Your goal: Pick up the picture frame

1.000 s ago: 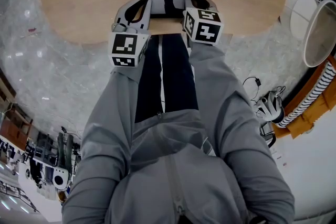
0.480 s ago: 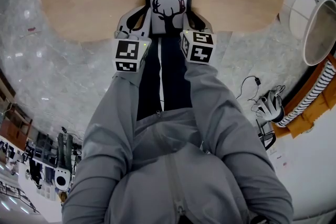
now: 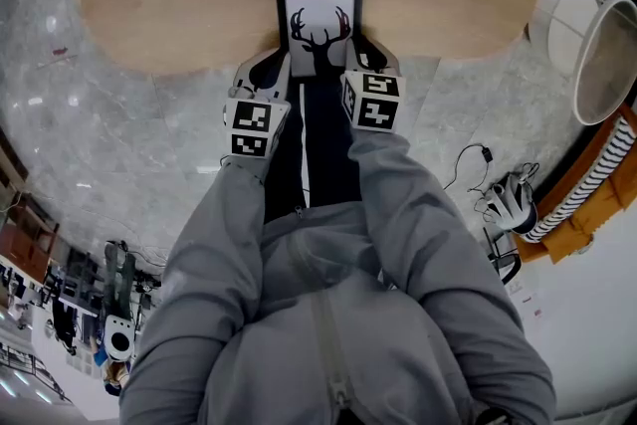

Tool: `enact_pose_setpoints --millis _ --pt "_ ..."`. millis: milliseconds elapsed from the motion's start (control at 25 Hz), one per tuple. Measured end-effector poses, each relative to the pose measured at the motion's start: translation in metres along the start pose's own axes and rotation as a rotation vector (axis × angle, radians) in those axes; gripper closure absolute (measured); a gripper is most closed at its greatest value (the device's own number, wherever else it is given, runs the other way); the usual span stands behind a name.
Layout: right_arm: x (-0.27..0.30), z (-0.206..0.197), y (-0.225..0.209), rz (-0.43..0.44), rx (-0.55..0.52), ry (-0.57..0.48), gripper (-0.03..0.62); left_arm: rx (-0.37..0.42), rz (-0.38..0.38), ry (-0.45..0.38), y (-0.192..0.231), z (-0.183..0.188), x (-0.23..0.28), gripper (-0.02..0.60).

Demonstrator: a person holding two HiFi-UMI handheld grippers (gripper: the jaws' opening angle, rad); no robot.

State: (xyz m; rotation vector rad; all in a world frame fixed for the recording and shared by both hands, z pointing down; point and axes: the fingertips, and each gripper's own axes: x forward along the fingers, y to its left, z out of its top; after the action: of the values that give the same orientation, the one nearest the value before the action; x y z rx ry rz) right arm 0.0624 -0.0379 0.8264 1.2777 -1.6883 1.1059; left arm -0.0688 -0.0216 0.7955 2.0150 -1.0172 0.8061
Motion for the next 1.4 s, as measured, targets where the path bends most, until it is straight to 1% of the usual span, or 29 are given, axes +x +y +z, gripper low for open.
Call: enact_pose_setpoints --millis 120,160,200,280,320,360,400,440,480,680,760,920,960,1120,1200,1280,1360,1400 --pt "-0.004 -0.006 0.0 0.001 -0.003 0.007 0.516 -0.049 -0.028 0.047 -0.011 -0.021 -0.006 0.559" --pt "-0.005 -0.008 0.0 0.001 -0.004 0.007 0.516 -0.064 -0.041 0.061 -0.015 -0.027 -0.007 0.513" --pt "-0.005 -0.009 0.0 0.001 -0.006 0.008 0.516 -0.079 -0.05 0.074 -0.017 -0.032 -0.008 0.485" --pt "-0.005 -0.012 0.001 0.002 -0.008 0.011 0.516 -0.106 -0.06 0.096 -0.019 -0.043 -0.011 0.478" --pt "-0.005 -0.013 0.002 0.004 -0.01 0.014 0.516 -0.125 -0.067 0.11 -0.018 -0.049 -0.012 0.465" --pt "-0.006 -0.014 0.002 0.006 -0.012 0.016 0.516 -0.148 -0.078 0.126 -0.019 -0.054 -0.011 0.446" --pt "-0.006 -0.015 0.003 0.007 -0.014 0.019 0.516 -0.171 -0.093 0.143 -0.019 -0.059 -0.01 0.413" --pt "-0.007 -0.016 0.002 0.008 -0.017 0.022 0.516 -0.191 -0.114 0.159 -0.021 -0.063 -0.007 0.385" --pt "-0.007 -0.017 0.002 0.009 -0.02 0.023 0.516 -0.207 -0.14 0.173 -0.022 -0.067 -0.004 0.376" --pt "-0.006 -0.019 0.003 0.02 -0.038 0.028 0.516 -0.25 -0.287 0.245 -0.028 -0.079 0.012 0.371" --pt "-0.006 -0.019 0.001 0.028 -0.04 0.026 0.516 -0.278 -0.337 0.263 -0.031 -0.08 0.016 0.371" --pt "-0.013 -0.023 0.002 0.052 -0.044 0.023 0.516 -0.362 -0.44 0.255 -0.045 -0.075 0.013 0.371" --pt "-0.014 -0.025 0.002 0.057 -0.046 0.023 0.516 -0.378 -0.456 0.252 -0.048 -0.074 0.012 0.371" --pt "-0.015 -0.029 0.003 0.085 -0.034 0.022 0.516 -0.439 -0.475 0.24 -0.051 -0.072 0.015 0.371" --pt "-0.017 -0.031 0.003 0.114 -0.026 0.019 0.516 -0.467 -0.486 0.22 -0.052 -0.067 0.016 0.371" --pt "-0.017 -0.034 0.004 0.141 -0.023 0.019 0.516 -0.479 -0.5 0.195 -0.055 -0.06 0.018 0.371" --pt "-0.016 -0.036 0.005 0.156 -0.024 0.025 0.516 -0.492 -0.524 0.167 -0.06 -0.05 0.022 0.384" --pt "-0.016 -0.037 0.005 0.16 -0.023 0.028 0.516 -0.499 -0.536 0.152 -0.062 -0.044 0.024 0.401"
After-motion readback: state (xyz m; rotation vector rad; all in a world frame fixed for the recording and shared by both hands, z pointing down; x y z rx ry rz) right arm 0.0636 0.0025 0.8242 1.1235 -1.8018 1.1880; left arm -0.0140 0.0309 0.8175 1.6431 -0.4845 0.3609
